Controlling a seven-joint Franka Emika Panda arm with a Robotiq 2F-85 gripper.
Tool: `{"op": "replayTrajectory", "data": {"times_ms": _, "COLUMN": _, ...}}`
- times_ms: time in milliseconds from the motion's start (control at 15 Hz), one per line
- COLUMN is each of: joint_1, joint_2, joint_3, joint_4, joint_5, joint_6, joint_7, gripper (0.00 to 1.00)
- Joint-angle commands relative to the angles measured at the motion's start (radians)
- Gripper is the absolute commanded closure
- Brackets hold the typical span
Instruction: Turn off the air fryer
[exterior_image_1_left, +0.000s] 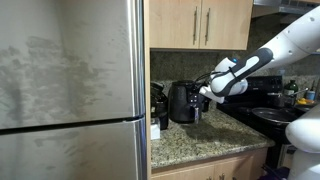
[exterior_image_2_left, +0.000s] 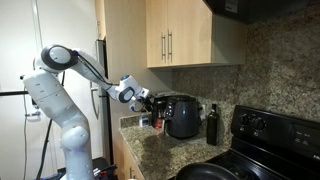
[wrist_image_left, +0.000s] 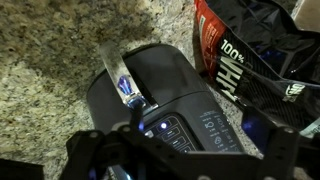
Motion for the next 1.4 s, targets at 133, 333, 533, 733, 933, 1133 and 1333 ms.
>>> {"op": "replayTrajectory", "data": {"times_ms": 133, "joint_1": 0.101, "joint_2": -0.304, "joint_3": -0.074, "joint_4": -0.008, "joint_5": -0.004, "joint_6": -0.446, "joint_7": 0.096, "gripper": 0.00}}
{"op": "replayTrajectory", "data": {"times_ms": 333, "joint_1": 0.111, "joint_2": -0.330, "joint_3": -0.073, "joint_4": -0.004, "joint_5": -0.020, "joint_6": -0.467, "joint_7": 0.122, "gripper": 0.00}}
{"op": "replayTrajectory", "data": {"times_ms": 533, "joint_1": 0.082, "joint_2": -0.386, "joint_3": -0.051, "joint_4": 0.004, "joint_5": -0.045, "joint_6": -0.544, "joint_7": 0.173, "gripper": 0.00}}
{"op": "replayTrajectory", "data": {"times_ms": 733, "joint_1": -0.013, "joint_2": -0.213, "joint_3": -0.037, "joint_4": 0.100, "joint_5": -0.066, "joint_6": -0.546, "joint_7": 0.188, "gripper": 0.00}}
{"op": "replayTrajectory", "data": {"times_ms": 933, "joint_1": -0.065, "joint_2": -0.052, "joint_3": -0.024, "joint_4": 0.205, "joint_5": -0.074, "joint_6": -0.556, "joint_7": 0.195, "gripper": 0.00}}
{"op": "replayTrajectory", "data": {"times_ms": 1133, "joint_1": 0.005, "joint_2": -0.063, "joint_3": -0.089, "joint_4": 0.176, "joint_5": -0.118, "joint_6": -0.534, "joint_7": 0.216, "gripper": 0.00}}
{"op": "replayTrajectory", "data": {"times_ms": 1333, "joint_1": 0.013, "joint_2": 0.036, "joint_3": -0.111, "joint_4": 0.243, "joint_5": -0.139, "joint_6": -0.537, "joint_7": 0.212, "gripper": 0.00}}
